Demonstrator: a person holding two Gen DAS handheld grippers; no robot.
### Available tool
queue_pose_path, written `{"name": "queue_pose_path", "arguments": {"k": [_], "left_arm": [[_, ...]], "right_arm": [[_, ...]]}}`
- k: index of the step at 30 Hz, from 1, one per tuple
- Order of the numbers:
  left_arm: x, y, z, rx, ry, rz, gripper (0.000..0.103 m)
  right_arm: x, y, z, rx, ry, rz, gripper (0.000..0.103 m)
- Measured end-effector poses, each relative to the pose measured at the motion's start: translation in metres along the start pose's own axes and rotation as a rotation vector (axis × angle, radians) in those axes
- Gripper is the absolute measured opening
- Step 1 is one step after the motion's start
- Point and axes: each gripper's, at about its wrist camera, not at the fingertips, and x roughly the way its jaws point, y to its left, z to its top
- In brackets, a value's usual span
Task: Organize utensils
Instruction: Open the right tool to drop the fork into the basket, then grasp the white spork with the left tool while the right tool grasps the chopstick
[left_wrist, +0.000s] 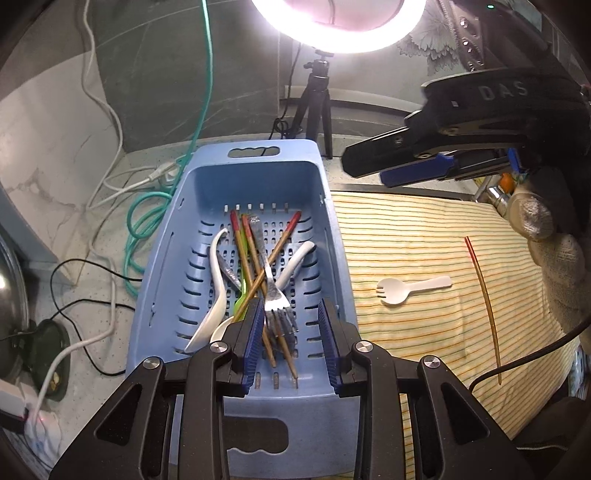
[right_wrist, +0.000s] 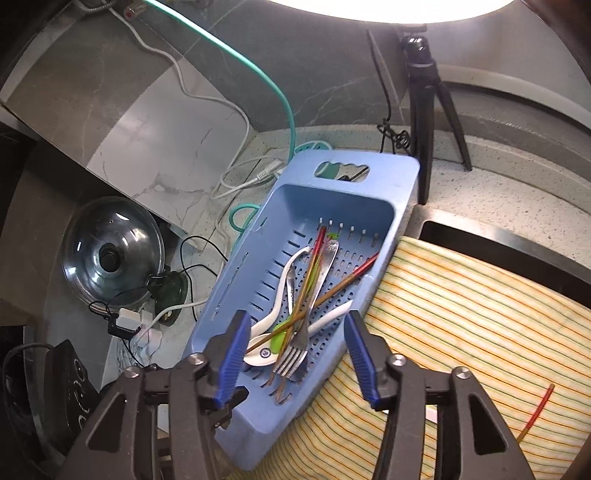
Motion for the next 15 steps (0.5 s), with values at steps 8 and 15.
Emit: {"name": "queue_pose_path", "arguments": {"k": [8,15], "left_arm": [[0.005,-0.017,0.008,0.097,0.015,-0.043,0.029],[0.013,-0.053,0.016,0.258,0.041,-0.102,0.029]], "right_arm": [[-0.047,-0.038,-0.028,0.054,-0.103,-0.047,0.053],[-0.083,-0.083,-0.058,0.163,-0.174,-0.115,0.053]]}}
